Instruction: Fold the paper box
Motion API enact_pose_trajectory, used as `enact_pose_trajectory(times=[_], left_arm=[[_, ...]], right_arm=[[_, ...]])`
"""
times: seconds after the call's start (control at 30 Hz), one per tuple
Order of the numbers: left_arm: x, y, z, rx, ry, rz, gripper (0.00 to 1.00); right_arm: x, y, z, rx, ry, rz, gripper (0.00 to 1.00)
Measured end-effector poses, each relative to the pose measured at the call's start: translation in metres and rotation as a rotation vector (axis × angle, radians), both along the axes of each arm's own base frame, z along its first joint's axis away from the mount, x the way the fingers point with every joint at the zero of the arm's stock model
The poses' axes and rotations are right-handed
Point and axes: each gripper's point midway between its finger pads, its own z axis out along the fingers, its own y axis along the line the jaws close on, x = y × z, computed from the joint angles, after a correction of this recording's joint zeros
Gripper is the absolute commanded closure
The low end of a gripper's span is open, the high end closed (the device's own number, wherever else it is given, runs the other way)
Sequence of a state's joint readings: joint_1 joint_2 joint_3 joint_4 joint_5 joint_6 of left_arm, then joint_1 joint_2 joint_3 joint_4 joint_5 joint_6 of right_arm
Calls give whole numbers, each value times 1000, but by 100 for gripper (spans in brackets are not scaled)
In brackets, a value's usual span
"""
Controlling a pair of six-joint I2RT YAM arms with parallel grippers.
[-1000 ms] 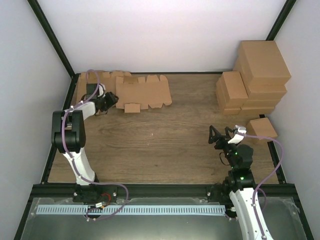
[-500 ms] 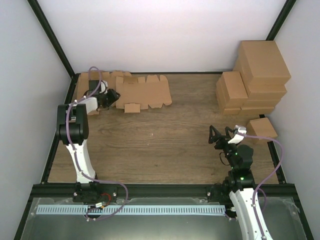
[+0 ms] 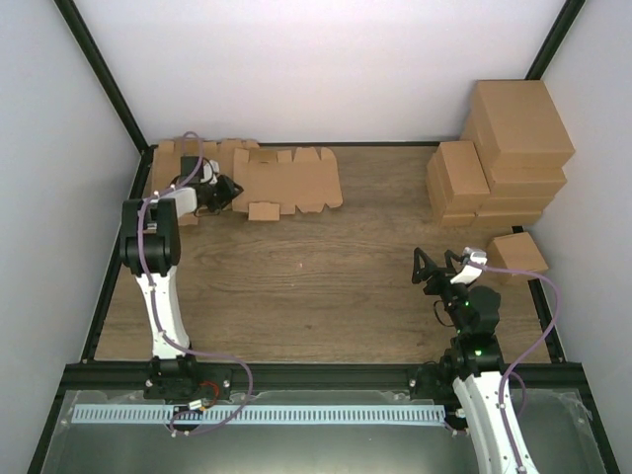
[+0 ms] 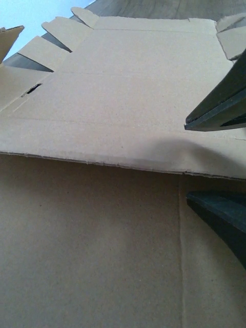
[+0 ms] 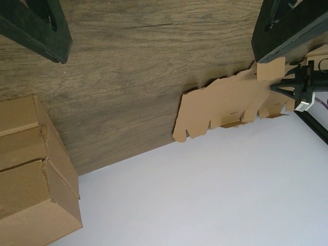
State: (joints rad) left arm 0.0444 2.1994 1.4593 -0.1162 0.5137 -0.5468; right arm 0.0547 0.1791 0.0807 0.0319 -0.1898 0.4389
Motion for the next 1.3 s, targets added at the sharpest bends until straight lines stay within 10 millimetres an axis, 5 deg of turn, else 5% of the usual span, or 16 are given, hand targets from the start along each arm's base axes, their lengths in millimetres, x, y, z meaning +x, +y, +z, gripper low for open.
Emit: enact_pose_trajectory(times=[0.13, 0.33, 0.5, 0.63, 0.77, 0.87, 1.07, 1.17, 1.3], left_arm=[[-1, -3, -1, -18, 9, -12, 96], [-4, -9, 5, -34, -6, -38, 96], [-25, -11, 26, -7, -13, -45, 96], [-56, -29, 67, 23, -72, -78, 96], [-101, -73, 108, 61, -155, -182, 96], [-138, -98, 121, 94, -178, -258, 96], [-216, -104, 132, 168, -160, -327, 96], [-239, -107, 146, 178, -184, -366, 96], [-269, -117, 163, 159, -212, -453, 96]], right_arm=[[0, 0, 1, 0, -2, 0, 0], [0, 0, 1, 0, -3, -3, 0], [0, -2, 1, 0, -3, -9, 0], [0, -3, 1, 3, -2, -16, 0], [1, -4, 1, 6, -1, -27, 0], [1, -5, 1, 6, -2, -28, 0], [5, -5, -13, 40, 68, -38, 0], [7, -3, -27, 68, 172, -29, 0], [13, 26, -16, 105, 256, 132, 0]])
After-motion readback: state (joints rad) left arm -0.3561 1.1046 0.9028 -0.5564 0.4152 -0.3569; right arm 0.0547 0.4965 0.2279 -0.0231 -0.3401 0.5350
